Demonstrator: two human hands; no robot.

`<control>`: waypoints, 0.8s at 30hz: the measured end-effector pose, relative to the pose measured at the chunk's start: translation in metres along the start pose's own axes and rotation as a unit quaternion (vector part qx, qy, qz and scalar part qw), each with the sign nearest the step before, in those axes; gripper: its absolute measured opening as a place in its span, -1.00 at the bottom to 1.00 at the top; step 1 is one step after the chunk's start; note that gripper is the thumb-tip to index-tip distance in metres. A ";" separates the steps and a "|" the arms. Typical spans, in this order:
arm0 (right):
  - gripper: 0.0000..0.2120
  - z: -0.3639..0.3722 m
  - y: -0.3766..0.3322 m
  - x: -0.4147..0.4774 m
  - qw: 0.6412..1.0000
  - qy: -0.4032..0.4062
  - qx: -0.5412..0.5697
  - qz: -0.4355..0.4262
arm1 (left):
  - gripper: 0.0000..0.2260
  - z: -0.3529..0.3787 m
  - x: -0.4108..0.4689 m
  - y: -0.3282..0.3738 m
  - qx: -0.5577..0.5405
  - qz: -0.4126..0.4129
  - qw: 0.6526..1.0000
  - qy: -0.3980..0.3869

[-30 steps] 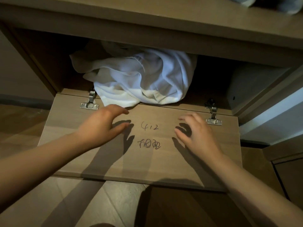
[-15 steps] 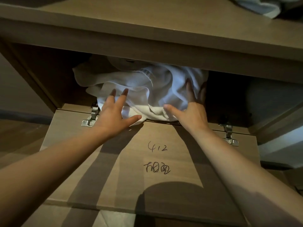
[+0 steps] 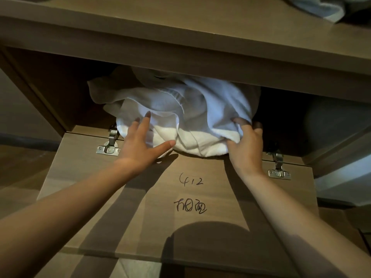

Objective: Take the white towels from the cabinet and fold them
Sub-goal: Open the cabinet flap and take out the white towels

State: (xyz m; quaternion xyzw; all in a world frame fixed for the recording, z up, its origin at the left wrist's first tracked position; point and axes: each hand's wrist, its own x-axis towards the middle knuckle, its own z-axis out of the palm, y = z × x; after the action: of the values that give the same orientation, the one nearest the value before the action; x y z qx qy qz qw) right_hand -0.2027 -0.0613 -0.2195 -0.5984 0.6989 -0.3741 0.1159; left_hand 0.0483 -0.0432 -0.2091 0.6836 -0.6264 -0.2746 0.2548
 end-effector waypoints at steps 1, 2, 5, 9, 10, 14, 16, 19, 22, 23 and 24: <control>-0.47 -0.004 -0.001 -0.006 1.000 0.002 0.011 0.000 | -0.09 -0.001 -0.002 0.001 -0.002 0.001 1.000 -0.001; -0.47 -0.008 -0.004 -0.014 1.000 0.002 0.015 -0.005 | -0.11 -0.003 -0.004 0.002 -0.008 0.002 1.000 -0.001; -0.47 -0.018 -0.004 -0.039 0.999 -0.005 0.033 -0.022 | -0.17 -0.009 -0.013 0.008 -0.040 0.002 0.999 0.004; -0.47 -0.033 -0.007 -0.080 0.998 -0.011 0.067 -0.004 | -0.29 -0.014 -0.032 0.017 -0.084 0.006 0.996 0.020; -0.47 -0.036 -0.007 -0.090 0.997 -0.021 0.072 -0.004 | -0.27 -0.015 -0.038 0.017 -0.097 -0.005 0.995 0.023; -0.54 -0.057 -0.005 -0.122 0.985 -0.135 0.108 0.016 | -0.16 -0.012 -0.054 0.017 -0.079 -0.036 0.996 0.012; -0.64 -0.073 -0.006 -0.123 0.990 -0.114 0.082 0.006 | -0.12 -0.009 -0.054 0.015 -0.067 -0.049 0.997 0.006; -0.58 -0.092 -0.008 -0.099 0.998 0.021 0.037 -0.043 | -0.04 -0.006 -0.053 0.015 -0.075 -0.065 0.995 0.002; -0.36 -0.099 -0.008 -0.053 0.998 0.021 0.059 0.003 | -0.06 -0.003 -0.052 0.020 -0.107 -0.093 0.990 0.009; -0.19 -0.098 -0.008 -0.037 0.995 -0.018 0.084 0.052 | -0.06 -0.003 -0.053 0.022 -0.121 -0.111 0.986 0.009; -0.07 -0.096 -0.009 -0.023 0.989 -0.051 0.106 0.092 | -0.04 -0.003 -0.053 0.024 -0.139 -0.129 0.982 0.005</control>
State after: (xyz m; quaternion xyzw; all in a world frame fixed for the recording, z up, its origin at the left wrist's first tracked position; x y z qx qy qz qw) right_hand -0.2484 -0.0030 -0.1530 -0.5341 0.7005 -0.4027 0.2487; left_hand 0.0304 0.0072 -0.1873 0.7176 -0.4874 -0.3864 0.3132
